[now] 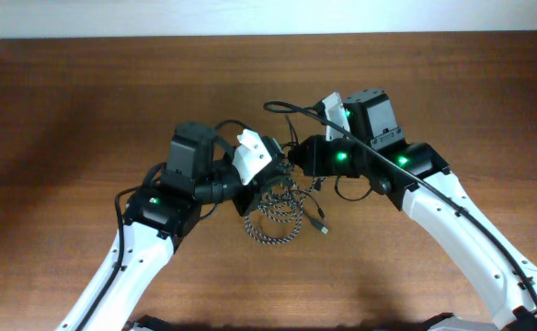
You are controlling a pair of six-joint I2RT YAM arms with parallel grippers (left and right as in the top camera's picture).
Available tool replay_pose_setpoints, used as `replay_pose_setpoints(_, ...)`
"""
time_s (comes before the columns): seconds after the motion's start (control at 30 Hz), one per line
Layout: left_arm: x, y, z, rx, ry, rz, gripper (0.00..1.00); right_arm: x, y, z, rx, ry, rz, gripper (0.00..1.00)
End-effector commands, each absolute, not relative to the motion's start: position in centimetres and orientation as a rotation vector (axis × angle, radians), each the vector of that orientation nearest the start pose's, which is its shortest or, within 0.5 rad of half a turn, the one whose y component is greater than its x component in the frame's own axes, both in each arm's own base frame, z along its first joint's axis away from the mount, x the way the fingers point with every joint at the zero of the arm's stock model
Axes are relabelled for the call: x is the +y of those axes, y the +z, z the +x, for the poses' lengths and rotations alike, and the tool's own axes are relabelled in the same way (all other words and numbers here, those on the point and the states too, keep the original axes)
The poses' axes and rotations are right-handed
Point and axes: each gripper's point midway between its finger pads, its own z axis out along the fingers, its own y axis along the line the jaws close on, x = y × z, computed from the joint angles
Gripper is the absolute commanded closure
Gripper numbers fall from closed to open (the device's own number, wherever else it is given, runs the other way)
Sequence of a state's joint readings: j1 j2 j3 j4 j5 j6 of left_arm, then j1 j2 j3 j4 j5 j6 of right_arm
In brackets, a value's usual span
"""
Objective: Untangle cables
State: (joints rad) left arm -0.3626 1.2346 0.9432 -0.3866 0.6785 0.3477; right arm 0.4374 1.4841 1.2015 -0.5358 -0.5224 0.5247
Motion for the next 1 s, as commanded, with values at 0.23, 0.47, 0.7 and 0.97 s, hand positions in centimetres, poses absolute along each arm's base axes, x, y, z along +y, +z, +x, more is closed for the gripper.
replay_pose_setpoints(0.23,-22.5,18.1,32.2,1.964,-0.675,1.060,0.79,25.4,20.9,32.1,2.524,1.121,-0.170,0.96)
replay_pose_setpoints(0.47,-20.9,17.8,34.5,1.993,-0.490,0.991,0.64,25.4,20.9,32.1,2.525,1.121,-0.170,0.96)
replay_pose_setpoints(0.7,-16.7,17.5,37.7,2.110,-0.212,0.713,0.66,25.3,20.7,31.9,2.539,1.118,-0.164,0.96)
replay_pose_setpoints(0.97,-14.0,17.5,38.9,2.168,-0.098,0.475,0.55,25.3,20.7,31.9,2.539,1.118,-0.165,0.96)
